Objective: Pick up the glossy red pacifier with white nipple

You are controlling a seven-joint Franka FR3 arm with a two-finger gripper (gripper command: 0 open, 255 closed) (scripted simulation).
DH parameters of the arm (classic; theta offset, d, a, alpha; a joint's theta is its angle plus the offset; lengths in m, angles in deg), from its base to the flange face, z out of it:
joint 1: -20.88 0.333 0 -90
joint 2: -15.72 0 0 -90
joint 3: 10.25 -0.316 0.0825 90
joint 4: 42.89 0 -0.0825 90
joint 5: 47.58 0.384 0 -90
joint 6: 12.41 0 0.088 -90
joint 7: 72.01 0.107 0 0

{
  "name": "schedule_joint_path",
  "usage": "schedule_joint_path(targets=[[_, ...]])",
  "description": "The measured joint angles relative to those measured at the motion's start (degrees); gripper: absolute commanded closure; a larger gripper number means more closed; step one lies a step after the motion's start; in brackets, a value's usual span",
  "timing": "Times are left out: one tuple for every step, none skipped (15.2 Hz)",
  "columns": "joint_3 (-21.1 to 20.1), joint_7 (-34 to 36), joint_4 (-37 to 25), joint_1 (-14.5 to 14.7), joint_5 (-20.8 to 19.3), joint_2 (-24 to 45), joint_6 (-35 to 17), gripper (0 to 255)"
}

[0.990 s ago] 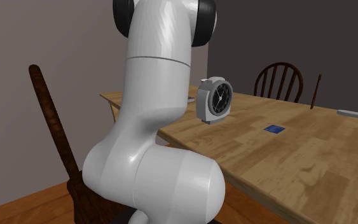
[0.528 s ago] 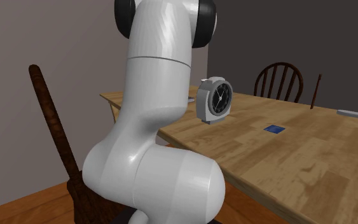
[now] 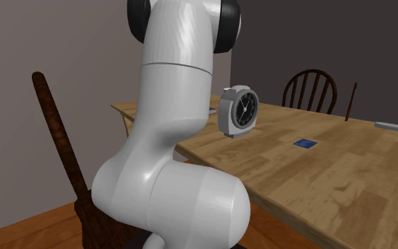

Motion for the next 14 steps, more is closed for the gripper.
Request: schedule_joint_path(targets=[[0.0, 0.0, -0.3, 0.0, 0.0, -0.1, 0.3, 255], [0.0, 0.1, -0.6, 0.0, 0.1, -0.3, 0.8, 255], [0.0, 0.2, -1.0, 0.0, 0.1, -0.4, 1.4, 255], [-0.1, 0.3, -1.5, -0.1, 0.1, -0.5, 2.0, 255], [-0.1, 0.3, -2.1, -0.1, 0.2, -0.7, 2.7, 255], [-0.1, 0.5, -2.9, 0.0, 0.2, -0.7, 3.5, 255], [-0.1, 0.7, -3.4, 0.0, 0.2, -0.9, 4.2, 255], [-0.1, 0.7, -4.0, -0.1, 0.2, -0.9, 4.8, 255], [-0.2, 0.9, -4.8, 0.0, 0.3, -1.0, 5.6, 255], [-0.2, 0.9, -5.2, -0.1, 0.3, -1.3, 6.3, 255], [-0.2, 1.0, -5.6, -0.1, 0.4, -1.5, 6.9, 255], [-0.2, 1.2, -6.7, -0.1, 0.3, -1.3, 7.8, 255], [-0.2, 1.4, -7.6, 0.0, 0.3, -1.2, 8.5, 255], [-0.2, 1.4, -8.1, -0.1, 0.3, -1.3, 9.2, 255]])
